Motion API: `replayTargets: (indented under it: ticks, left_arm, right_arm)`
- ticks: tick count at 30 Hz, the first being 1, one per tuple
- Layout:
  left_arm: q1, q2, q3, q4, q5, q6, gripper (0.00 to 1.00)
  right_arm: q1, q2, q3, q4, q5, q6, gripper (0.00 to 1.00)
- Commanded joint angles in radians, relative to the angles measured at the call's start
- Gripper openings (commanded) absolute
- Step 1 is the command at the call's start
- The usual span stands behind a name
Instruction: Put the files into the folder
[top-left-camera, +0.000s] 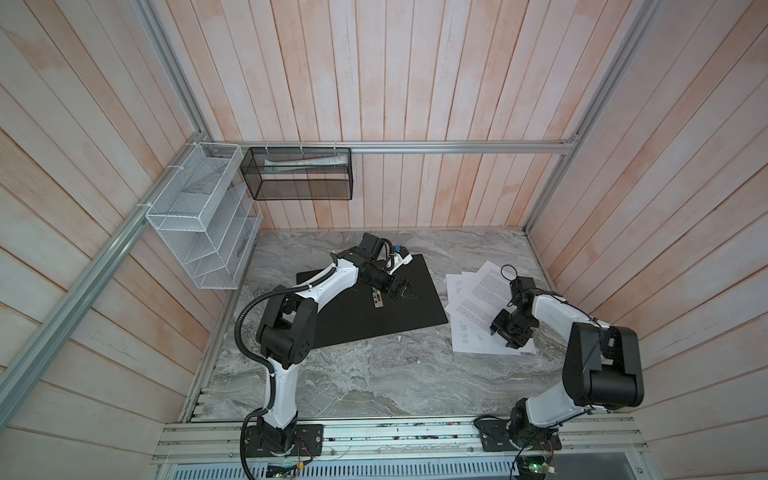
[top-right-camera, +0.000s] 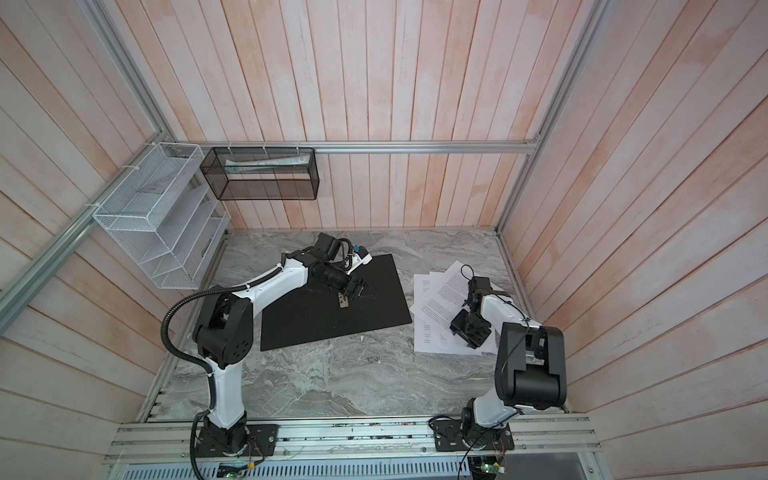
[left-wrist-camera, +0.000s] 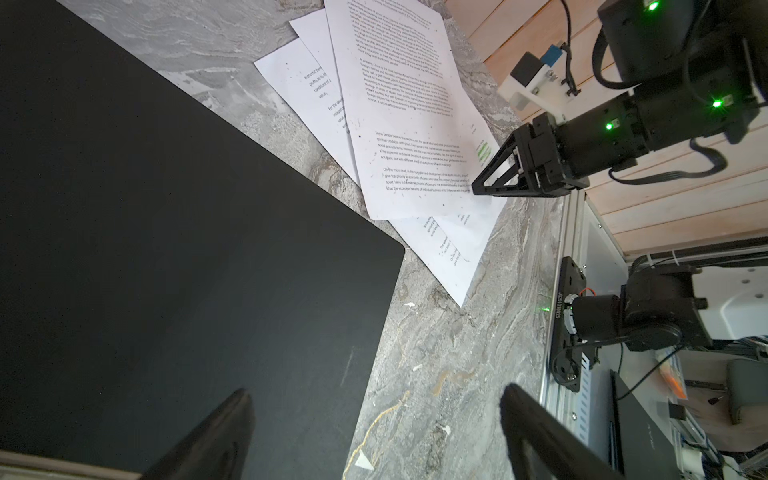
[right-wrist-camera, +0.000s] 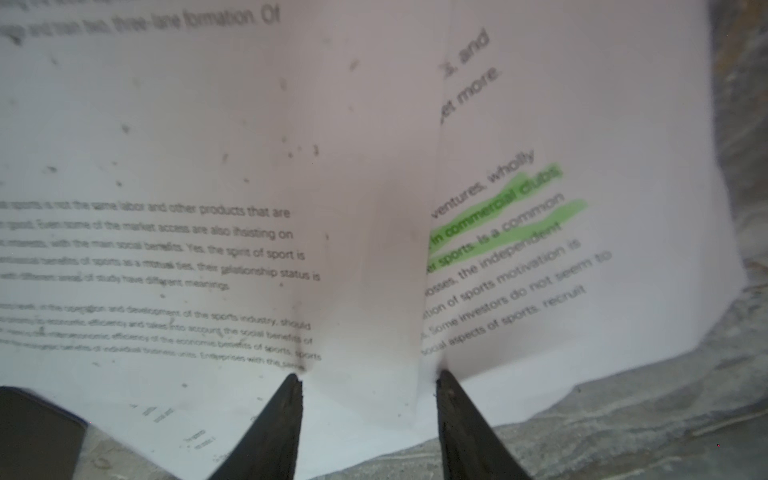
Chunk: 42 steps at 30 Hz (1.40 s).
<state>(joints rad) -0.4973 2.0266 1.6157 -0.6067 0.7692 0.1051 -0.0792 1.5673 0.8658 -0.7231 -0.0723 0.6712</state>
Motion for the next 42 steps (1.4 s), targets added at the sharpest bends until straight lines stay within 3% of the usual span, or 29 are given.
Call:
replayTargets:
  ticks: [1, 7, 27, 39, 42]
  left_arm:
    - [0.005, -0.025, 0.001, -0.004, 0.011, 0.018, 0.94]
    - [0.01, -0.03, -0.005, -0.004, 0.008, 0.019, 0.94]
    - [0.022, -0.045, -0.012, -0.012, 0.013, 0.025, 0.94]
    - [0.022, -0.022, 0.059, -0.041, 0.029, 0.013, 0.94]
    - [0.013, 0.013, 0.122, -0.04, 0.031, -0.008, 0.96]
  right_arm:
    - [0.004, 0.037, -0.017, 0.02, 0.01, -0.01, 0.52]
    - [0.004, 0.072, -0.023, 0.042, 0.027, -0.017, 0.48]
    - [-0.004, 0.077, -0.059, 0.068, 0.071, -0.067, 0.0]
    - [-0.004, -0.157, 0.03, -0.061, 0.026, -0.065, 0.0]
    - [-0.004, -0.179, 0.054, -0.087, 0.021, -0.065, 0.24]
